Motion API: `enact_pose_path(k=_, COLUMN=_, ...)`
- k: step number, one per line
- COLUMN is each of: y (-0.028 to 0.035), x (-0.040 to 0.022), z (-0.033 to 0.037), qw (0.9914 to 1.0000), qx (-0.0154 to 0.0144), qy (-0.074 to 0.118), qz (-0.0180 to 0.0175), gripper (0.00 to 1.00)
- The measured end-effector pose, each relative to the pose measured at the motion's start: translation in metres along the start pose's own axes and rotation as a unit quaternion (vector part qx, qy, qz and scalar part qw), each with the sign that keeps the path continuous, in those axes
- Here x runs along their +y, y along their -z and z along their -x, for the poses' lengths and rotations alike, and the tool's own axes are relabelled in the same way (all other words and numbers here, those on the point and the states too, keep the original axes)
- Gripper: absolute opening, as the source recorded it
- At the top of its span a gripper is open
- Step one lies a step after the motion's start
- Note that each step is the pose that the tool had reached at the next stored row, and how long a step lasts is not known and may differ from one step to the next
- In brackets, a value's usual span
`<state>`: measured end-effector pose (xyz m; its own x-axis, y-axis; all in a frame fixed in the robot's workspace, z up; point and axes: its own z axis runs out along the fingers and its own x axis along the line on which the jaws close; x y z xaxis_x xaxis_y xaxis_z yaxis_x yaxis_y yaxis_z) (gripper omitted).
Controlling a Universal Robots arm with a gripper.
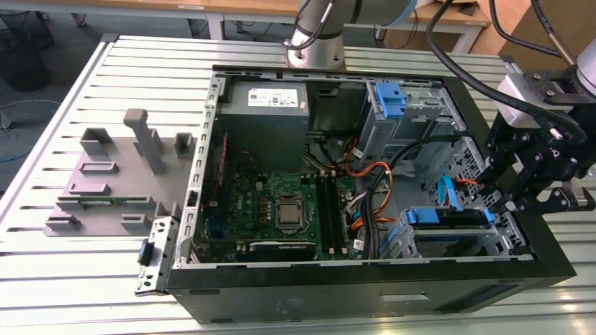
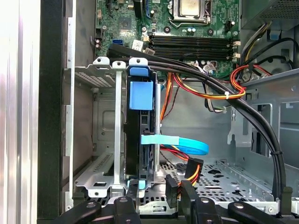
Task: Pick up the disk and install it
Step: 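Insert the second disk wire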
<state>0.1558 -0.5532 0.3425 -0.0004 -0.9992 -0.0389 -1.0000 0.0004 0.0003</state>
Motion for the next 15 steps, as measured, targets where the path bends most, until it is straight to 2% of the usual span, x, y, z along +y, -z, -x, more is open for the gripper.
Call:
enact_pose_path(k=3, y=0.0, x=0.0, z=0.0, qw=1.0, qx=0.0, qy=0.0, qz=0.0, gripper=0.47)
enact_pose_path(k=5, y=-0.0001, x=0.0, z=0.0, qw=1.0, qx=0.0, qy=0.0, qz=0.0, gripper=0.35)
enact_pose_path(k=6, y=-0.0001, x=0.0, z=0.0, qw=1.0, qx=0.0, qy=0.0, qz=0.0, gripper=0.35)
enact_pose_path(k=8, y=-0.0001, x=0.0, z=0.0, qw=1.0, qx=0.0, qy=0.0, qz=0.0, gripper=0.23)
enact_pose_path(k=9, y=-0.0001, x=0.0, z=0.0, qw=1.0, qx=0.0, qy=0.0, qz=0.0, gripper=0.23)
enact_pose_path(k=10, y=-0.0001, x=0.0, z=0.0, qw=1.0, qx=0.0, qy=0.0, qz=0.0, gripper=0.17)
enact_pose_path(k=15, y=-0.0002, x=0.0, z=0.0, qw=1.0, qx=0.0, qy=0.0, qz=0.0, gripper=0.16)
